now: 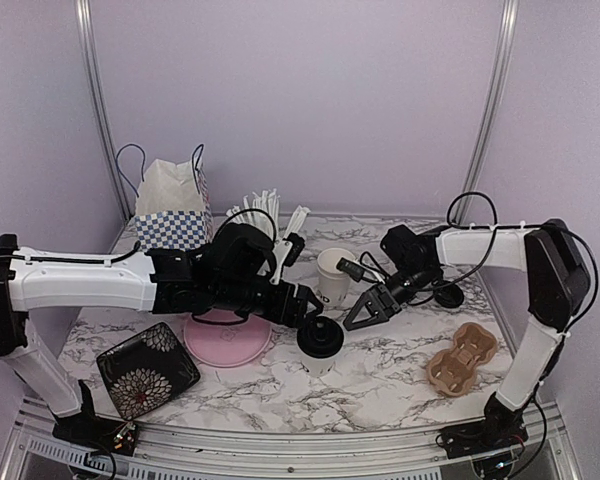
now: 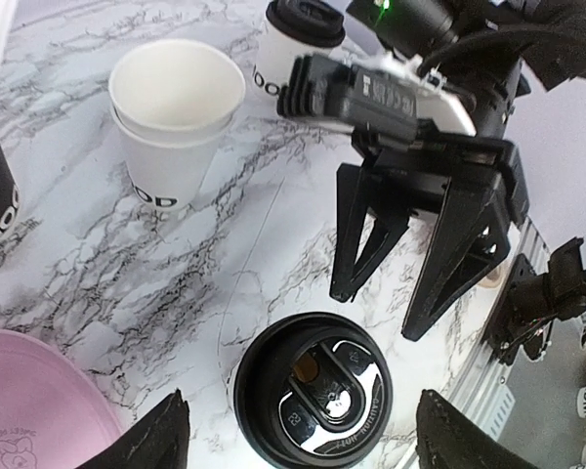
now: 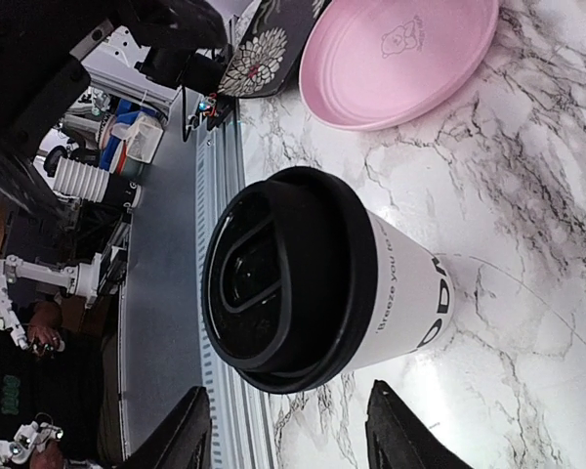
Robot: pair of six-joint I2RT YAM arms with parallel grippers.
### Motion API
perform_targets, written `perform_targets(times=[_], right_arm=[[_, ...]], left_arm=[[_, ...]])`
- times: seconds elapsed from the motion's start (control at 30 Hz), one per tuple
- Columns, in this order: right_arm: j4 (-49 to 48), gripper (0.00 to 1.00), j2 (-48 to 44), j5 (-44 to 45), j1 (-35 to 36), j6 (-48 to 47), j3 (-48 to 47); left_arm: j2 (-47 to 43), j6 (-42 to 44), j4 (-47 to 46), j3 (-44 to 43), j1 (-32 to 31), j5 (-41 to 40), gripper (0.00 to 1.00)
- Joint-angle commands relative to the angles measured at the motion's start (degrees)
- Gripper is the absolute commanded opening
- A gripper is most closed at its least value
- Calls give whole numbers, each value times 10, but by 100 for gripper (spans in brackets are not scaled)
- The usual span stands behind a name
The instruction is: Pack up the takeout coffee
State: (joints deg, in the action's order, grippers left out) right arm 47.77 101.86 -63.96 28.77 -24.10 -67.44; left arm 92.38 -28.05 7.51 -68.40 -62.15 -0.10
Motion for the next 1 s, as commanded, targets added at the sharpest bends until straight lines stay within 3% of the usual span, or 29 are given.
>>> perform_targets(times=[0.0, 0.13, 0.3, 0.37, 0.97], right_arm=[[5, 51, -27, 19, 5, -4, -10], [-5, 47, -14, 46, 5, 10, -16], [1, 29, 13, 42, 5, 10, -31], [7, 26, 20, 34, 4, 6, -34], [18, 29, 47, 2, 6, 1, -50]], left_arm=[[-38, -53, 4, 34, 6, -44, 76], [-42, -165, -24, 80, 31, -9, 63], [-22, -197, -97, 113, 39, 65, 52], [-18, -211, -131, 128, 40, 84, 48], [-3, -202, -142, 133, 44, 100, 38]])
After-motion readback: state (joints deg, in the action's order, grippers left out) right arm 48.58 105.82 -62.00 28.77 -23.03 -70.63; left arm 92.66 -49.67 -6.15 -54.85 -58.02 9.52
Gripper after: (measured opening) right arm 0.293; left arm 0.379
